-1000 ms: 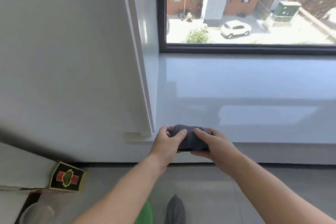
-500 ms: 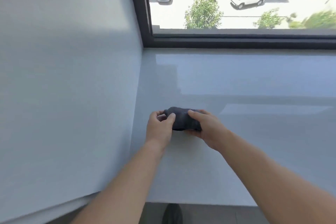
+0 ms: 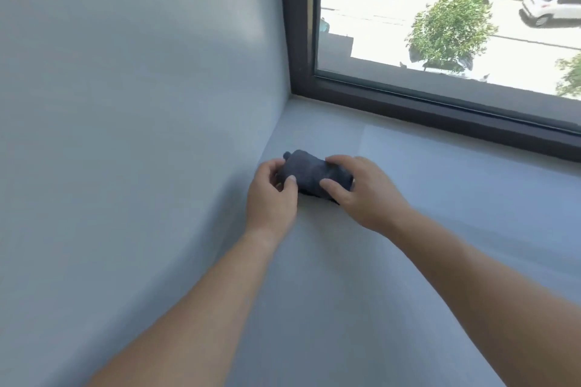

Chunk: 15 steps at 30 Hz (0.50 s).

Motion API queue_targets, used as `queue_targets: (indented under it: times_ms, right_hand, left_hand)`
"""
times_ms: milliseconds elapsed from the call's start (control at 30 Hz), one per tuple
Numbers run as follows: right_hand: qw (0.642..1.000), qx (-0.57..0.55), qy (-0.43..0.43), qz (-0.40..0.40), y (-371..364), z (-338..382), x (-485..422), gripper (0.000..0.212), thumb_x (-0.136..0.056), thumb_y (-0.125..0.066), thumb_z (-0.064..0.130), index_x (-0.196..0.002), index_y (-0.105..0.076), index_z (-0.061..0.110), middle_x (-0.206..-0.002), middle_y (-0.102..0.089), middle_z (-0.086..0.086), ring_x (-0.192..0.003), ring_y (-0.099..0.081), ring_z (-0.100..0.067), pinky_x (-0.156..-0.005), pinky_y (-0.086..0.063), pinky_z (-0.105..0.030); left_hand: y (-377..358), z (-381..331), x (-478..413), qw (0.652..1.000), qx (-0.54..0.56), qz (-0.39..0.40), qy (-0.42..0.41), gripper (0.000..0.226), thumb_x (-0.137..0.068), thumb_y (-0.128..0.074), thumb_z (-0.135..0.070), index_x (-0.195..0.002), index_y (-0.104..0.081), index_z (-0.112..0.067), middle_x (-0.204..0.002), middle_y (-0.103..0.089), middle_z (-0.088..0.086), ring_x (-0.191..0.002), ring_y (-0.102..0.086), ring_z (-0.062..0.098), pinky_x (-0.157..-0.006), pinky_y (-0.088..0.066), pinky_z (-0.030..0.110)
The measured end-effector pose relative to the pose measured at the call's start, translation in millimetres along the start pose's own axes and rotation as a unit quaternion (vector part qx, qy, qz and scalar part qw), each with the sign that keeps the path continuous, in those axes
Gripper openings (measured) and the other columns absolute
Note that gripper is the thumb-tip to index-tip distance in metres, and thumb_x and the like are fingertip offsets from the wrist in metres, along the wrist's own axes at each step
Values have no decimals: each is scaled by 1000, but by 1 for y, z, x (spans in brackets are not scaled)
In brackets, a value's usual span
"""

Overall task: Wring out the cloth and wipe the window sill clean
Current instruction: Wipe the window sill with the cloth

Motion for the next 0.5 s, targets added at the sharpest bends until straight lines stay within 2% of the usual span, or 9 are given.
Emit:
queue_targets:
  times_ms: [33,100,167,200,267,333,433,500]
  right_hand:
    - [999,33,26,-11,2,-2,-7,46,-92,-58,46,-135,-51,33,-118,-54,4,-113,-49,-21,-96,-39,-30]
    - [994,72,77,-27,2,-4,-15,49,-92,-60,41,-139,-49,31,-139,-46,-1,-128,-40,-25,-106,-33,-33]
    - [979,103,174,-23,-5,9,-18,53,-92,-57,35,-143,-46,29,-155,-33,-4,-139,-31,-30,-112,-32,-41]
    - [968,119,221,-7,-12,17,-18,54,-91,-52,35,-145,-44,29,-158,-29,-4,-142,-28,-31,-112,-33,-44]
    - [944,169,281,40,-30,28,-20,56,-93,-41,36,-148,-37,32,-162,-22,1,-147,-22,-28,-112,-32,-43]
    - [920,219,322,52,-46,31,-22,54,-96,-37,31,-150,-33,34,-163,-18,2,-147,-18,-25,-111,-28,-39]
    - [898,269,344,50,-50,23,-42,59,-94,-44,17,-150,-31,33,-163,-18,0,-145,-20,-27,-112,-22,-39]
    - [913,287,290,21,-38,17,-77,61,-95,-45,16,-151,-29,35,-163,-16,2,-145,-19,-26,-112,-18,-39]
  left_hand:
    - [-4,-2,-7,999,-25,10,-17,27,-93,-57,-13,-119,-57,-20,-112,-67,-10,-101,-64,-1,-89,-50,18]
    - [-7,-4,-10,991,-109,19,-71,31,-92,-57,-17,-123,-56,-19,-114,-67,-7,-104,-63,8,-92,-50,28]
    - [-5,-3,-5,964,-223,0,-143,33,-89,-55,-24,-122,-55,-18,-114,-65,-3,-106,-59,17,-92,-48,37]
    - [-4,3,0,947,-279,-6,-158,38,-88,-53,-28,-125,-54,-16,-122,-62,1,-114,-55,21,-97,-45,40]
    - [-3,21,12,920,-361,2,-155,55,-90,-44,-38,-139,-46,-12,-147,-46,8,-139,-38,27,-115,-31,44]
    - [-1,34,23,898,-406,20,-167,66,-93,-36,-44,-149,-35,-10,-160,-27,7,-150,-17,22,-122,-15,39]
    - [0,40,29,865,-459,48,-196,70,-96,-30,-47,-154,-25,-9,-164,-15,6,-152,-5,16,-122,-3,34]
    - [0,40,27,856,-474,50,-201,71,-95,-31,-49,-153,-27,-8,-164,-15,8,-152,-6,18,-122,-5,36]
Point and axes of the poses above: each hand's wrist, its own x-axis away from the middle knuckle, its own y-axis out of the back of the hand, z = x × y, the point moved 8 cm from there along -x, towards the middle knuckle
